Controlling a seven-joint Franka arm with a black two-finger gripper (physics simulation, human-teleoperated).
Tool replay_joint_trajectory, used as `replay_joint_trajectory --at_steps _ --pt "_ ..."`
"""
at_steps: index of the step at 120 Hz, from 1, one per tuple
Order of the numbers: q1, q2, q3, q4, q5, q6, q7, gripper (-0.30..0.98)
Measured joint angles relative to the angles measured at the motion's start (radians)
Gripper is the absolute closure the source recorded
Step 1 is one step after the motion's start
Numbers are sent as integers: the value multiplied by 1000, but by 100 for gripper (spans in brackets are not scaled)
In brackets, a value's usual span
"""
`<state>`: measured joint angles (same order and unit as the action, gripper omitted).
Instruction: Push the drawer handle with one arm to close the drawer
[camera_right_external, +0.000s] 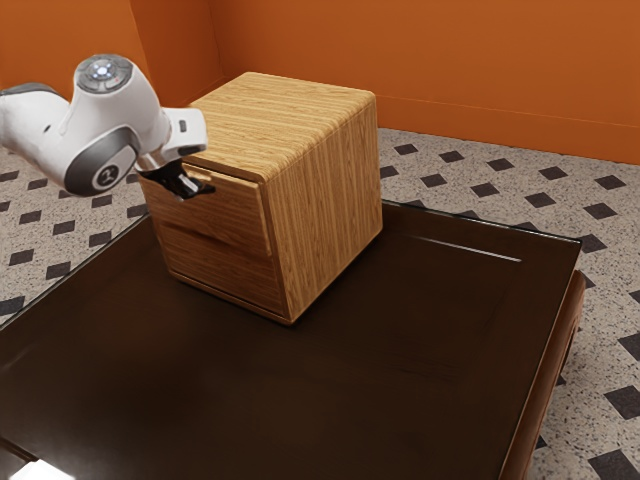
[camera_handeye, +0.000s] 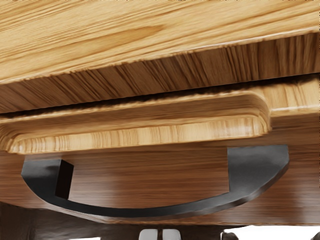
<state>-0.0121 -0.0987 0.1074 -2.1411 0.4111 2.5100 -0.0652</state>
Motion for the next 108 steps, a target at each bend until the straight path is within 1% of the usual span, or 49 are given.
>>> replay_joint_trajectory --at_steps 25,42,50,62,70,72,80,86,96,108 --pt "-5 -5 0 -8 7 20 -3 79" --pt "-50 -116 -1 -24 4 -62 -10 79" --pt "-96 -140 -3 40 2 -130 -12 79" --pt "-181 -146 -3 206 -2 -295 -15 79" --pt "-211 -141 2 313 -32 -435 -16 78" --pt "-214 -140 3 332 -41 -470 -17 76" --pt "-218 -133 21 369 -85 -589 -19 61" --pt "-220 -123 27 386 -104 -659 -20 50" --pt "-223 -115 30 395 -122 -743 -23 34" --pt "-231 -114 30 397 -130 -807 -28 21"
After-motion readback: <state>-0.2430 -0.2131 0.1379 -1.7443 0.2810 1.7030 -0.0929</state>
